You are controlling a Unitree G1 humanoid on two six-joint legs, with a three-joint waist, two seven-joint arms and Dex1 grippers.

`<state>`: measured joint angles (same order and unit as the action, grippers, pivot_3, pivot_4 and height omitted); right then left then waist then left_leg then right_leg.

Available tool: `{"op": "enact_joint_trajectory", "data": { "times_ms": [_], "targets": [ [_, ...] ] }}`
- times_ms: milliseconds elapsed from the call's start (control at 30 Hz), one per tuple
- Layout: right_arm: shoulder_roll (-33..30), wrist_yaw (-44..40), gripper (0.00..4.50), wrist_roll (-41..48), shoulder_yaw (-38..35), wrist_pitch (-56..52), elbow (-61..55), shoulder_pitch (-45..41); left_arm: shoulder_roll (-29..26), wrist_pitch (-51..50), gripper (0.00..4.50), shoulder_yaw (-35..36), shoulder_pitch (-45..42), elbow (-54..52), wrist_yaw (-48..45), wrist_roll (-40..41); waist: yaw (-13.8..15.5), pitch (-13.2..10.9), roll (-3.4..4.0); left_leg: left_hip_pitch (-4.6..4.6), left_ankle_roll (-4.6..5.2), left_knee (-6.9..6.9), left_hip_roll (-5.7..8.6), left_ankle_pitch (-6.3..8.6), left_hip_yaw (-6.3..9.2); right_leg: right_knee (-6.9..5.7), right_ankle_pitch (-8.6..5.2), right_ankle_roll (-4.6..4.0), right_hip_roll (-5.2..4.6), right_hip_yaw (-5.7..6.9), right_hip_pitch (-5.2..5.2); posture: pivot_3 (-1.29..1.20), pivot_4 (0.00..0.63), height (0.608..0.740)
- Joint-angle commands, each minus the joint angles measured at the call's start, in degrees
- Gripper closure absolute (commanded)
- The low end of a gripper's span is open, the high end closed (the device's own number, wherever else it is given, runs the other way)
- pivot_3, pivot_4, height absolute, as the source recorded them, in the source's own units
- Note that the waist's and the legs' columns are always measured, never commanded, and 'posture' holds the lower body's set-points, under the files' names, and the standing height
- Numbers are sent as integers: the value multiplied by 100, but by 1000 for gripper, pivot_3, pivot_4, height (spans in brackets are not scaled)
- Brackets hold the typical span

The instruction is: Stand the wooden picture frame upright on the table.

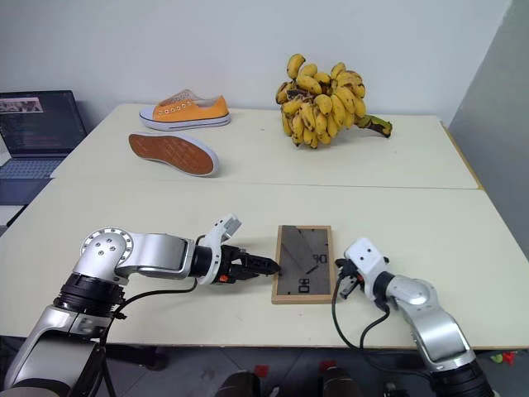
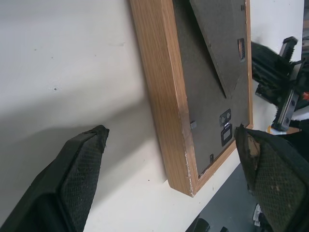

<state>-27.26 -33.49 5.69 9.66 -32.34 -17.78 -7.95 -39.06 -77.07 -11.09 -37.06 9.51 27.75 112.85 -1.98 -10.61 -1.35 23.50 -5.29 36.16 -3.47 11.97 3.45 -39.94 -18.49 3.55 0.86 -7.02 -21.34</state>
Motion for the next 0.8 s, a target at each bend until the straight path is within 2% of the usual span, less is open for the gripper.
{"op": "enact_joint_trajectory", "data": {
  "times_ms": [33,433,800],
  "targets": [
    [124,71,4500,19,126,-207,-214,-144,105,-13,41,-190,-53,16,66,15,12,1,-1,0,0,0,0,0,0,1,0,0,0,0,0,0,150,740],
    [638,332,4500,-11,384,-492,-46,-736,239,93,41,-88,-109,120,135,15,15,0,-1,3,0,-5,0,0,-2,4,0,0,0,-2,-5,0,150,740],
    [757,429,4500,-6,398,-512,87,-854,357,173,41,161,-33,102,129,15,30,0,-1,6,-1,-5,1,0,-2,8,-3,6,-1,-1,-6,0,150,740]
  ]
}}
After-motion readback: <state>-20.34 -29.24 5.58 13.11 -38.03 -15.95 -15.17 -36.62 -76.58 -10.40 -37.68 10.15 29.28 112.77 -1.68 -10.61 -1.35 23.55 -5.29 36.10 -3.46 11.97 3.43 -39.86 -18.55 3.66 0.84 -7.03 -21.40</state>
